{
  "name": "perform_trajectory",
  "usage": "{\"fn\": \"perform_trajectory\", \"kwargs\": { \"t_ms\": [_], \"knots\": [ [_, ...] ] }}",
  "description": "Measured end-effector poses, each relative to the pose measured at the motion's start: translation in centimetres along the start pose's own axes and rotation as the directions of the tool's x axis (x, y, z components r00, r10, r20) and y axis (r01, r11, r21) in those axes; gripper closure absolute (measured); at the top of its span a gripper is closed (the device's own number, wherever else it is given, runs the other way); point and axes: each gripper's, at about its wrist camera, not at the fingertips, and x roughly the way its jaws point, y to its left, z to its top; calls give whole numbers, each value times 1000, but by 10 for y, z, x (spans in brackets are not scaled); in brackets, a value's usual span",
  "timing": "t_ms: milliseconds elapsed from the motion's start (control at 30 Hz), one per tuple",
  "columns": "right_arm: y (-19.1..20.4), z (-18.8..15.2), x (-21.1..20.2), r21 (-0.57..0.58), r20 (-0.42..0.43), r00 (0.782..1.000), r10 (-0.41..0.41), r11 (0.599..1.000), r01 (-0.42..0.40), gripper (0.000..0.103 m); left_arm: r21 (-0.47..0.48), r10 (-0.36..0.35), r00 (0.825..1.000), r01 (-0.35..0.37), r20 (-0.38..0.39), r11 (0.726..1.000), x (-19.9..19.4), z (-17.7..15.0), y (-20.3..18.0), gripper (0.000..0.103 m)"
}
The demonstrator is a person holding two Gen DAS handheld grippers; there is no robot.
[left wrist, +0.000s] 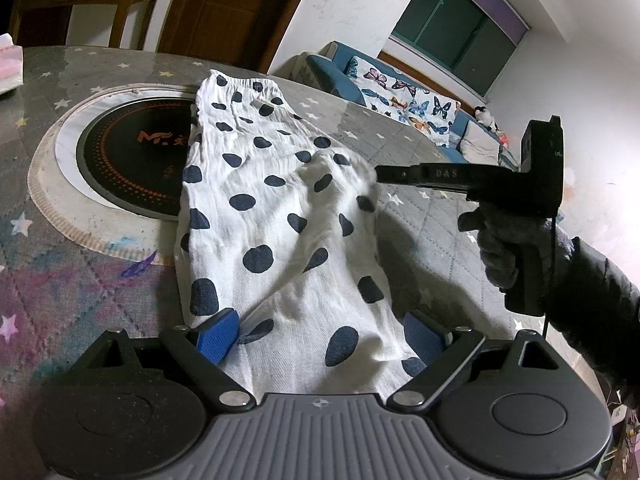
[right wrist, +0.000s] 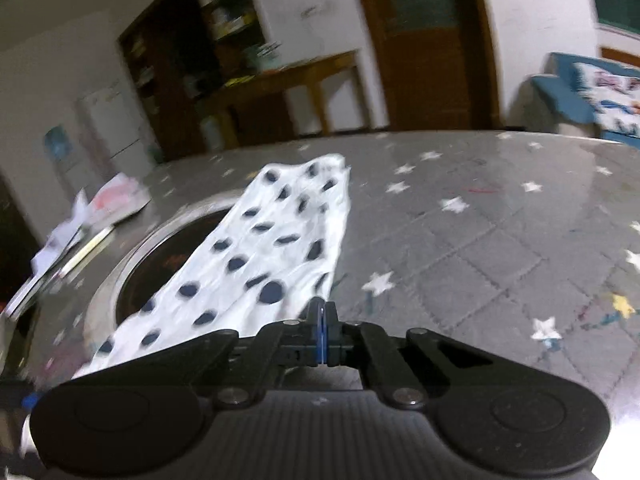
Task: Fold clothes
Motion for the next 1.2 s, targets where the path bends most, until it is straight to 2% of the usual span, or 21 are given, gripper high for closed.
{"fn": "perform_trajectory", "kwargs": {
  "t_ms": [167, 267, 333, 367, 467, 500, 533, 567, 767, 800, 900, 1000, 1100, 1200],
  "knots": [
    [0, 2, -8, -31, 13, 1000, -19, 999, 19, 95, -5, 0, 1000, 0, 1, 1000, 1, 1, 2, 11],
    [-2, 0, -9, -14, 3, 998, 58, 998, -58, 92, 2, 1, 1000, -1, 1, 1000, 1, 0, 1, 11],
    [3, -4, -4, -38, -14, 996, 90, 995, -90, 75, 3, 1, 1000, -1, 1, 1000, 1, 0, 1, 11],
    [7, -6, -1, -57, -22, 996, 92, 994, -93, 74, 4, 1, 1000, -1, 1, 1000, 1, 0, 1, 11],
    [13, -9, 14, -77, -45, 996, 83, 993, -86, 74, 8, 3, 1000, -3, 2, 1000, 1, 0, 1, 11],
    [14, -10, 16, -80, -51, 996, 78, 993, -81, 77, 7, 3, 1000, -3, 2, 1000, 0, 0, 1, 11],
    [13, -10, 15, -81, -52, 996, 68, 994, -72, 93, 7, 2, 1000, -2, 3, 1000, 0, 0, 1, 11],
    [13, -11, 14, -82, -54, 997, 59, 995, -64, 99, 6, 1, 1000, -1, 3, 1000, 0, 0, 2, 11],
    [10, -12, 8, -88, -65, 998, 4, 996, -10, 99, 23, -1, 1000, 1, 2, 1000, 1, 0, 2, 11],
    [10, -13, 7, -89, -67, 998, -5, 996, -1, 98, 25, 0, 1000, 0, 2, 1000, 1, 0, 3, 11],
    [9, -8, 3, -78, -42, 998, -41, 996, 38, 83, 17, -2, 1000, 2, 4, 1000, 0, 1, 5, 11],
    [12, -1, -6, -76, 9, 998, -55, 995, 56, 83, 23, 0, 1000, 0, 3, 1000, 0, 2, 5, 11],
    [22, 3, -9, -117, 24, 1000, -11, 993, 13, 83, 32, 5, 1000, -5, 11, 999, -3, 3, 1, 11],
    [28, 2, 5, -138, -16, 1000, 26, 990, -28, 83, 43, 12, 999, -13, 33, 999, -9, 6, -4, 12]
  ]
}}
